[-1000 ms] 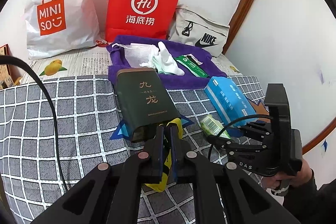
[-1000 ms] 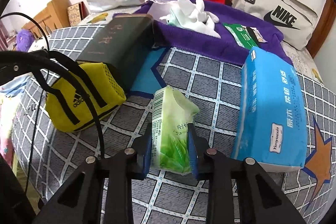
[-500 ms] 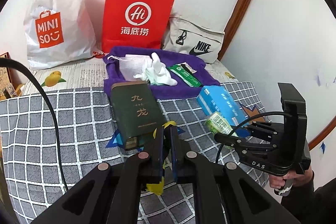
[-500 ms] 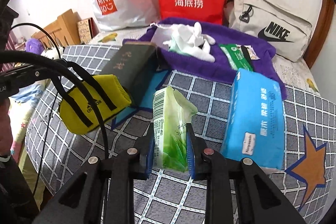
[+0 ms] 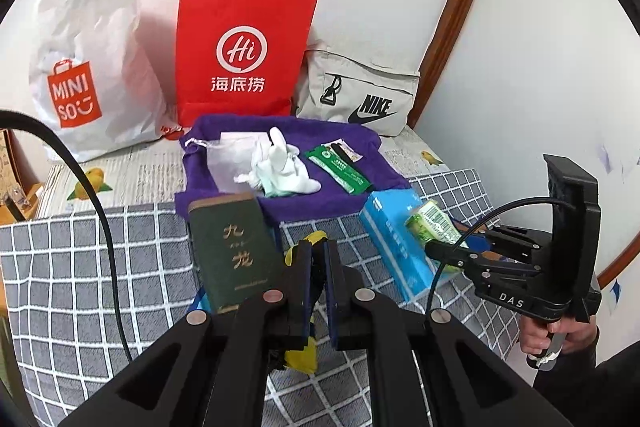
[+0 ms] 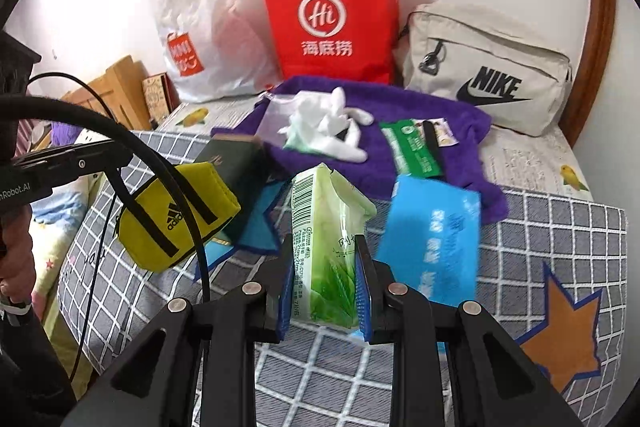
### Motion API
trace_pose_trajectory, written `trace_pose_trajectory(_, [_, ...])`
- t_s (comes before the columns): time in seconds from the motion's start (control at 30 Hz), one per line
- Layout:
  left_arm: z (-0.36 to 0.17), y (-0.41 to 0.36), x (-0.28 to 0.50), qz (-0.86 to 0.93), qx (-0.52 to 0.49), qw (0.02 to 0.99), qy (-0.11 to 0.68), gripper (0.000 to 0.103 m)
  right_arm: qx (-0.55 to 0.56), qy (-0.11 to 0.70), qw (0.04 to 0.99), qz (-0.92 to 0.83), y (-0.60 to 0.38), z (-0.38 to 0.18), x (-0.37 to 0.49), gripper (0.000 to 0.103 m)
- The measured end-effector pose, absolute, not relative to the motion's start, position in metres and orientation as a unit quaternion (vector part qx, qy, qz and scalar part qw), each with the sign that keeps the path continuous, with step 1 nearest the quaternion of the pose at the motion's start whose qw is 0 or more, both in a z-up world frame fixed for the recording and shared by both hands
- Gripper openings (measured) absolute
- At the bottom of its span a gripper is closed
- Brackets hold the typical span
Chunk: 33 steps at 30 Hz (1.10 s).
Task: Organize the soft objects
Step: 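Carry the tissue pack with the right tool over the towel while the left carries the pouch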
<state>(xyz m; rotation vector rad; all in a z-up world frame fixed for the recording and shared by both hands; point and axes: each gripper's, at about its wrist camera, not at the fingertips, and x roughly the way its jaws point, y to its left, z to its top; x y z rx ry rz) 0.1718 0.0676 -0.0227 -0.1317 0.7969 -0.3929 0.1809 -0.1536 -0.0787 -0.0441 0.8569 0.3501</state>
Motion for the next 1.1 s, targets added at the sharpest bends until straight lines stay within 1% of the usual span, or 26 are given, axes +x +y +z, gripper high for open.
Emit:
trace_pose_trajectory(0.47, [-0.001,0.043,0.231,-0.193,-0.047,0.904,0.38,0.007,0.004,0.402,0.902,0.155,-0.187,-0.063,0.236,0.026])
trace_pose_trajectory(0.87, [-0.002,0.029,0.278,-0.2,-0.047,0.901,0.382,0.007,0.01,0.423,0.896,0.137,-0.207,-0.068,0.302,0.026])
trace_pose_trajectory(1.1, [-0.007,0.022,0.303,-0.206,-0.053,0.897,0.387,0.007,0.001,0.459,0.88,0.124,-0.215,-0.09,0.351,0.026])
